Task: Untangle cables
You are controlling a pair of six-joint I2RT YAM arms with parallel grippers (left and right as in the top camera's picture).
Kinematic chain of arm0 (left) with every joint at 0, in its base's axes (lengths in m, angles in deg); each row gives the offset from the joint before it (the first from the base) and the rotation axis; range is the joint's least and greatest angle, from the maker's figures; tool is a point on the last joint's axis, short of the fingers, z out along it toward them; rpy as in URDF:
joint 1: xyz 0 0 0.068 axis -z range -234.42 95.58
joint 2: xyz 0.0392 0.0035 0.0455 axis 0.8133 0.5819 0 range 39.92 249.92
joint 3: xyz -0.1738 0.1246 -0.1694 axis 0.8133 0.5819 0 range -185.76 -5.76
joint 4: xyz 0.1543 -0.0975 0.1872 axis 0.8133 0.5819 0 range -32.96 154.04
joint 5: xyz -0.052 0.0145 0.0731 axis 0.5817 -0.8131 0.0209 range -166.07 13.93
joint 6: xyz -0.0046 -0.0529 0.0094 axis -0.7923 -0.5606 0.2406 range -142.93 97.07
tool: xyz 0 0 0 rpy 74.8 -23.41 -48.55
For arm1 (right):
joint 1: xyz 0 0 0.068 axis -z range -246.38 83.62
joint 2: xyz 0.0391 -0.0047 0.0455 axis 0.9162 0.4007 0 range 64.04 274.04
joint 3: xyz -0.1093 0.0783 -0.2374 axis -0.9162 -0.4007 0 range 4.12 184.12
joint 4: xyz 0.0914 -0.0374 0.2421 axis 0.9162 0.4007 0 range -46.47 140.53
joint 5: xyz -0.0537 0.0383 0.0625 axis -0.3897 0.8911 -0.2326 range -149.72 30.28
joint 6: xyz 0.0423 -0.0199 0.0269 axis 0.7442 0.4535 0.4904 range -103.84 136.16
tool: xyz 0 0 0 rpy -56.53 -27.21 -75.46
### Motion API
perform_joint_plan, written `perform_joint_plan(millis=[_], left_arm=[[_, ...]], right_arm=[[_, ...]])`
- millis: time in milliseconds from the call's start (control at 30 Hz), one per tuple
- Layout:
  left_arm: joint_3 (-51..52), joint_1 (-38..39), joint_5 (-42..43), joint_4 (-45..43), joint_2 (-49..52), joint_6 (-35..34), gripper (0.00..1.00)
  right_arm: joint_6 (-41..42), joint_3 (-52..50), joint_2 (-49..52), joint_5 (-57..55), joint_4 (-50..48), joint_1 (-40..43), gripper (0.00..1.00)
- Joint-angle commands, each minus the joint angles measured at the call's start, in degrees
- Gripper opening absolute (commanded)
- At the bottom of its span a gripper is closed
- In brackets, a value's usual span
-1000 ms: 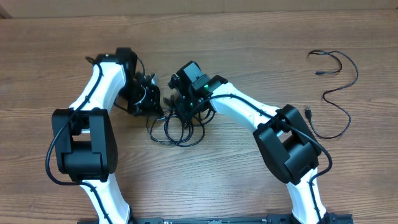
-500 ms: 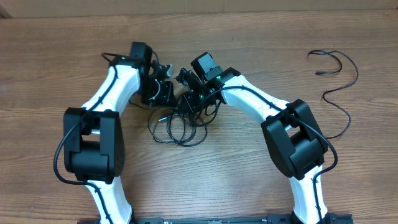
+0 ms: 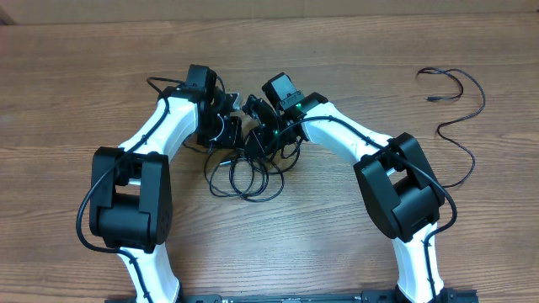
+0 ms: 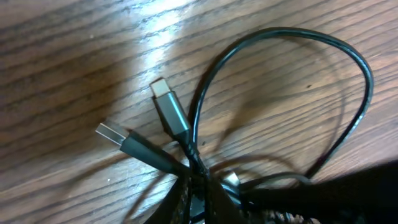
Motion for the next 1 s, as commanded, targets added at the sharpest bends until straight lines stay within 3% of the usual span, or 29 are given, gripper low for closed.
perform_joint_plan(millis=[0, 267, 500, 700, 967], left_arm=[[1.9, 0.7, -3.2, 0.3, 0.5, -1.2, 0.1], [1.9, 0.7, -3.2, 3.6, 0.5, -1.2, 0.11], [1.9, 0.7, -2.4, 5.5, 0.5, -1.2, 0.24], [1.9, 0.7, -2.1, 5.9, 0.5, -1.2, 0.3], [1.9, 0.7, -2.9, 6.0, 0.5, -1.2, 0.29]], right_arm=[[-1.9, 0.9, -1.1, 7.5, -1.1, 0.0, 0.04], [-2.2, 0.9, -1.1, 10.3, -0.5, 2.6, 0.04], [-2.1, 0.0, -1.0, 3.4, 0.7, 2.1, 0.04], [-2.1, -0.3, -1.0, 3.0, 2.8, 0.7, 0.18], [-1.9, -0.3, -1.0, 0.4, 6.2, -1.4, 0.18]])
